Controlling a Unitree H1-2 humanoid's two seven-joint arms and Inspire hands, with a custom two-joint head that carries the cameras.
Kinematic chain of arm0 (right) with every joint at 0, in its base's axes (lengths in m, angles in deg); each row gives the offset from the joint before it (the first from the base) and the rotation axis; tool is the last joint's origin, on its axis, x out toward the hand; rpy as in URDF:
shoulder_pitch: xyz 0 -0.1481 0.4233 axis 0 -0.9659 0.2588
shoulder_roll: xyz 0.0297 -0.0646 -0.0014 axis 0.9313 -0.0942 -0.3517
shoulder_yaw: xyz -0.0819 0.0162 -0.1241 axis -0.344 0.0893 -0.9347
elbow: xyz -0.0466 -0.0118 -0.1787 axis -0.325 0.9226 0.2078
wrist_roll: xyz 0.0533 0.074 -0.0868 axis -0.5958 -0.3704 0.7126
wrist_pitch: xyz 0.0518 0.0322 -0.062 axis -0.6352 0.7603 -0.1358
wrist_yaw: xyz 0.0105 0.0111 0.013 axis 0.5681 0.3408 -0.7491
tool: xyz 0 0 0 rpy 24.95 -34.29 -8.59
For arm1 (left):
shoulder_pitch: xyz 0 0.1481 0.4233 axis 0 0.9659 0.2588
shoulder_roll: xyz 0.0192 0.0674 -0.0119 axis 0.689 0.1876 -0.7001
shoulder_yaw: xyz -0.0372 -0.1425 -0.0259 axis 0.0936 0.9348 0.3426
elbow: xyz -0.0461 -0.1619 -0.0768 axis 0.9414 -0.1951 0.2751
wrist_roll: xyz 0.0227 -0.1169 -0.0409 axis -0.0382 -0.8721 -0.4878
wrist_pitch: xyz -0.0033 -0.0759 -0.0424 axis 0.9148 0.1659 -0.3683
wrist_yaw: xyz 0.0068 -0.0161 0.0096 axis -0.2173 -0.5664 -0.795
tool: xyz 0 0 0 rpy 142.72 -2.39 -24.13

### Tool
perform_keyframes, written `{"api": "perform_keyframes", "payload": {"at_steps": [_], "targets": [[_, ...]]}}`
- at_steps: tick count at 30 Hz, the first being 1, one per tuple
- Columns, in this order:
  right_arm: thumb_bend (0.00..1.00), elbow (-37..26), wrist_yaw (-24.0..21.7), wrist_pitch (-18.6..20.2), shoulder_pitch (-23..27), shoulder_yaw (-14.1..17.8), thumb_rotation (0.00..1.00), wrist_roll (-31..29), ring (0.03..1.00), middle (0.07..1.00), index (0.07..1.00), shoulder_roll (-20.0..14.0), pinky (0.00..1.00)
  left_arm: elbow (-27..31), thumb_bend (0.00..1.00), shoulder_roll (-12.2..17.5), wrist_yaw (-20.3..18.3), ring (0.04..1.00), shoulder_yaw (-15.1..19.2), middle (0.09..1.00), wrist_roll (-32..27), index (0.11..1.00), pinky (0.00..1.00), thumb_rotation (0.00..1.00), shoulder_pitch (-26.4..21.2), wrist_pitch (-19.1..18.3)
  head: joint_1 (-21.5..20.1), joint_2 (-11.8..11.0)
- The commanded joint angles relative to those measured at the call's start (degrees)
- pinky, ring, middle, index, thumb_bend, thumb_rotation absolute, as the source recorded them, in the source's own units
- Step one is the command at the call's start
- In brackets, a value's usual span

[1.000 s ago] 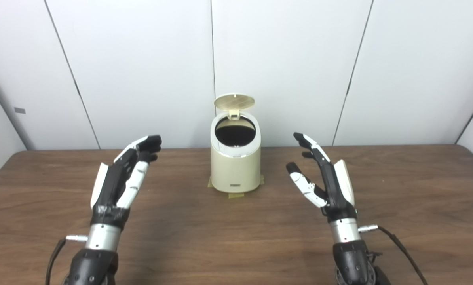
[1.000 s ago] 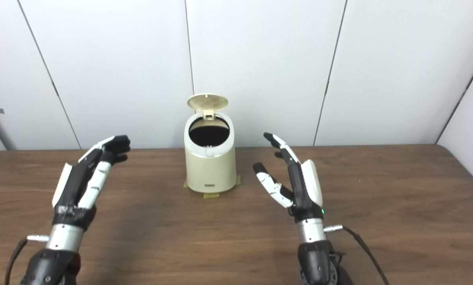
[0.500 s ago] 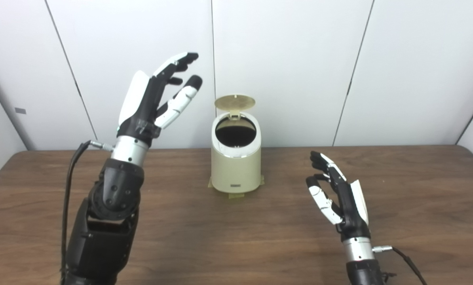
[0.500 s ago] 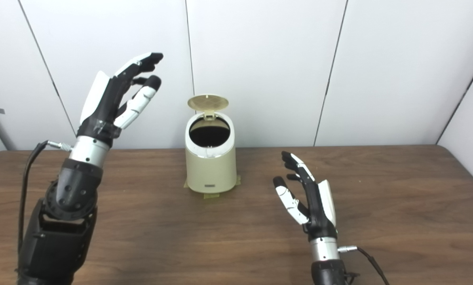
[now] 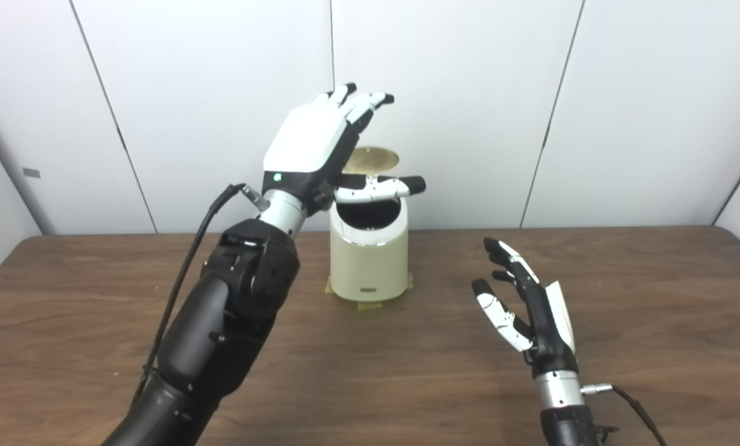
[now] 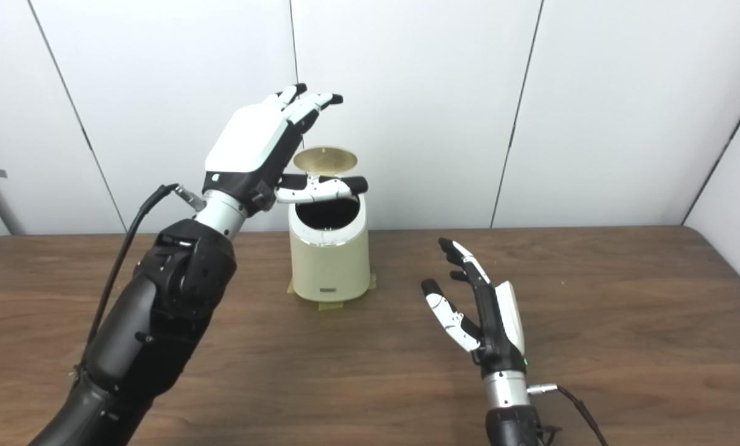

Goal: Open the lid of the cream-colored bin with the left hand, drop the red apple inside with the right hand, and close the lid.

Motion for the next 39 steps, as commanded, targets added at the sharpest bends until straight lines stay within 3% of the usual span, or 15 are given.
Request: {"api": "perform_keyframes", "payload": {"at_steps": [1,7,24,39], "targets": [[0.26,-0.14,0.62,0.08,-0.10,0.15,0.66,1.88,0.838,0.852,0.840,-0.29,0.75,-0.50,0.95,0.61,-2.37,1.000,-0.46,0.969,2.35,0.954,1.00,0.83,-3.97,-1.37,-0.04,0.06],[0.28,-0.46,0.50,1.49,-0.27,0.19,0.62,2.18,0.844,0.858,0.846,0.21,0.74,-3.21,1.00,0.21,-3.37,1.000,-2.33,0.964,6.20,0.939,1.00,0.86,-4.08,-1.62,-0.10,-0.13],[0.30,-1.57,-0.33,4.54,-0.49,-0.60,0.59,3.96,0.830,0.856,0.842,-0.01,0.73,-5.26,0.98,-0.69,-1.47,1.000,-1.40,0.967,8.92,0.941,1.00,0.90,-3.26,-3.31,-0.31,-0.14],[0.30,-2.31,-0.63,5.35,-0.69,-0.42,0.59,3.99,0.818,0.845,0.828,0.39,0.71,-1.07,0.95,-1.27,-4.34,1.000,-1.08,0.960,8.40,0.941,1.00,0.87,0.04,-4.10,-0.55,0.37]]}}
